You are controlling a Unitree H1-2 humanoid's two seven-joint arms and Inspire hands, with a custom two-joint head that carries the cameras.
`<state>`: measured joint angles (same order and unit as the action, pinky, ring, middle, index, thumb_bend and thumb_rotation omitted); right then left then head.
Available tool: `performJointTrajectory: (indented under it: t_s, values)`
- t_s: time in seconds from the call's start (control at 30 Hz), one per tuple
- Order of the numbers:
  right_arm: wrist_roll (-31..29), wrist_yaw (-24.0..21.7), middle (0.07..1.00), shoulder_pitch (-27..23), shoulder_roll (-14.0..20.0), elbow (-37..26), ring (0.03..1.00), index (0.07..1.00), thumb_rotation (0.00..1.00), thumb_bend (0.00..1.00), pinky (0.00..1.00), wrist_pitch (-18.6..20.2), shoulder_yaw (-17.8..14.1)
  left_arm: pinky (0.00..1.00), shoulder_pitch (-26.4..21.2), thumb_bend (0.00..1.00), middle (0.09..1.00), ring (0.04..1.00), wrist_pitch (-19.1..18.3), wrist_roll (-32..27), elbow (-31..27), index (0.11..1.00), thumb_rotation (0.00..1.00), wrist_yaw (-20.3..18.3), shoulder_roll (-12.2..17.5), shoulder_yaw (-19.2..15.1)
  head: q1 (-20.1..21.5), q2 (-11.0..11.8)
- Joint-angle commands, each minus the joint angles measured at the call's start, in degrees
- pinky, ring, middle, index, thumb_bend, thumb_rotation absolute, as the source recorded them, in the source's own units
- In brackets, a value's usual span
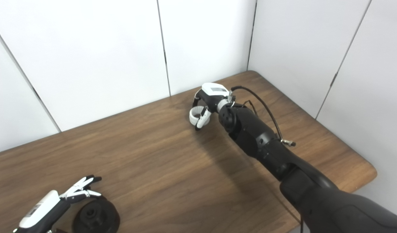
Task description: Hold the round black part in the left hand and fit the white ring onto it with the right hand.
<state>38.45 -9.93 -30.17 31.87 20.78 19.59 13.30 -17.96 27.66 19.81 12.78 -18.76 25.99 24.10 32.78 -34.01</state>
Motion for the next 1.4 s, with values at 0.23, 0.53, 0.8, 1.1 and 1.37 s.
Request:
performJointTrajectory:
  t_s: [0.23, 0.53, 0.8, 1.1, 1.37]
  values:
    - [0.0, 2.5, 0.794, -2.2, 1.1, 0.3, 0.807, 0.485, 0.13, 0.52, 0.75, -2.1, -0.2, 0.85, 1.6, 0.52, 0.967, 1.000, -2.8, 1.5, -0.1, 0.489, 0.06, -4.2, 2.4, 0.7, 0.0, -0.2]
    - [0.6, 2.4, 0.777, -2.0, 1.6, -0.2, 0.786, 0.485, 0.13, 0.52, 0.73, -2.9, 0.1, 0.87, 1.6, 0.52, 0.970, 1.000, -3.2, 1.8, -0.4, 0.489, 0.06, -4.6, 2.3, 0.4, -0.9, -0.8]
    - [0.9, 1.1, 0.781, -0.8, 2.6, -4.8, 0.801, 0.485, 0.14, 0.52, 0.72, -4.3, 0.3, 0.87, 1.6, 0.52, 0.970, 1.000, -3.3, 2.2, -0.5, 0.489, 0.06, -4.6, 1.8, 0.5, -3.2, -1.9]
    - [-0.4, -0.3, 0.783, 0.8, 3.0, -10.4, 0.816, 0.483, 0.14, 0.52, 0.77, -5.0, -0.8, 0.87, 1.9, 0.52, 0.967, 1.000, -4.6, 3.6, -0.9, 0.489, 0.07, -4.4, 0.4, 0.8, -7.7, -3.5]
    - [-0.6, -2.0, 0.784, 1.6, 3.0, -14.2, 0.811, 0.484, 0.14, 0.52, 0.80, -5.6, -0.8, 0.89, 2.1, 0.52, 0.979, 1.000, -7.2, 5.1, -2.3, 0.490, 0.07, -4.6, 0.0, 1.2, -9.7, -4.5]
